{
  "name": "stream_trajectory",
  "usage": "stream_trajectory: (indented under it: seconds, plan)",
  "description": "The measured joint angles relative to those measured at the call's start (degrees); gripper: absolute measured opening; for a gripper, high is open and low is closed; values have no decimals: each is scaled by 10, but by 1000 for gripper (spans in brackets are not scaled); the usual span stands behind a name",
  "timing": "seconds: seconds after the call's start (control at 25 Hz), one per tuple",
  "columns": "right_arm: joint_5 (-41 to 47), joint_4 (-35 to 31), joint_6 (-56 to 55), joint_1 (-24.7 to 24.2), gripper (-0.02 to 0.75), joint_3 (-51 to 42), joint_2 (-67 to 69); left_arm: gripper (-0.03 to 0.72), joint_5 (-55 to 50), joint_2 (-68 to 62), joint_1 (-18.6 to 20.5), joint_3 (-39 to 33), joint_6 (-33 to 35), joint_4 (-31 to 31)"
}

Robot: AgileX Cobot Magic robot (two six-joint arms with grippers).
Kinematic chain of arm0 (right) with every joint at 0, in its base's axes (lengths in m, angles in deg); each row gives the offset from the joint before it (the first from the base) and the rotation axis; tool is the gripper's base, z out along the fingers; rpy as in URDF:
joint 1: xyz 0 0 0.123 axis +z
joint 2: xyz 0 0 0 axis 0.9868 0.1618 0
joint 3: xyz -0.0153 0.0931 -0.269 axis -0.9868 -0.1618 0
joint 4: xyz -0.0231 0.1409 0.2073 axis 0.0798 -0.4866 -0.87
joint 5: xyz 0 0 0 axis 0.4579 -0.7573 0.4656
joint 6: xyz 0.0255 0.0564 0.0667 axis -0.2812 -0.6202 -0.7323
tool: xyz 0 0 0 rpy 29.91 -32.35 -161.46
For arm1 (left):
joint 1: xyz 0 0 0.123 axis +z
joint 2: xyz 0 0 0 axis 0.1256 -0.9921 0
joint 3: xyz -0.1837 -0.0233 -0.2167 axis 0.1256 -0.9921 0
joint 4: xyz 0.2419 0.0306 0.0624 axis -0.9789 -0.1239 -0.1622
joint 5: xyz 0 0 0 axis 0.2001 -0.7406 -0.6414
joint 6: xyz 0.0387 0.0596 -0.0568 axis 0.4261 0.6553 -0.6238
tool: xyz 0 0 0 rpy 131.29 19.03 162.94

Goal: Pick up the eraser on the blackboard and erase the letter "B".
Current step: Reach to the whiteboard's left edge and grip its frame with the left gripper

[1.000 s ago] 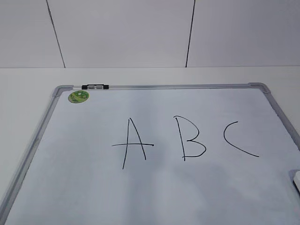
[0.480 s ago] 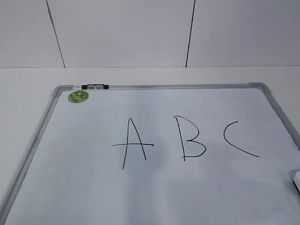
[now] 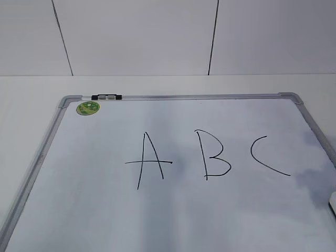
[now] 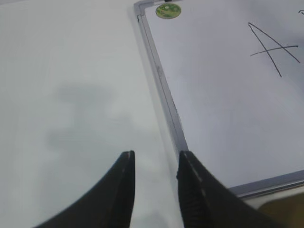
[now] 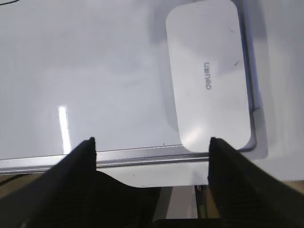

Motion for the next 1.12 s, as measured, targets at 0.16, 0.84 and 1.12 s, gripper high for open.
stream_trajectory:
  seconds: [0.16,0.84,1.12]
  plan:
    - [1,15,8,0,582,32,50,239,-18,-107,0,39,-16,18]
    - [0,71,46,-72,582,86,228,239,23,-585,0,164,-22,46]
    - [5,58,67,-101,540,90,262,239,40,-745,-1,246,-22,39]
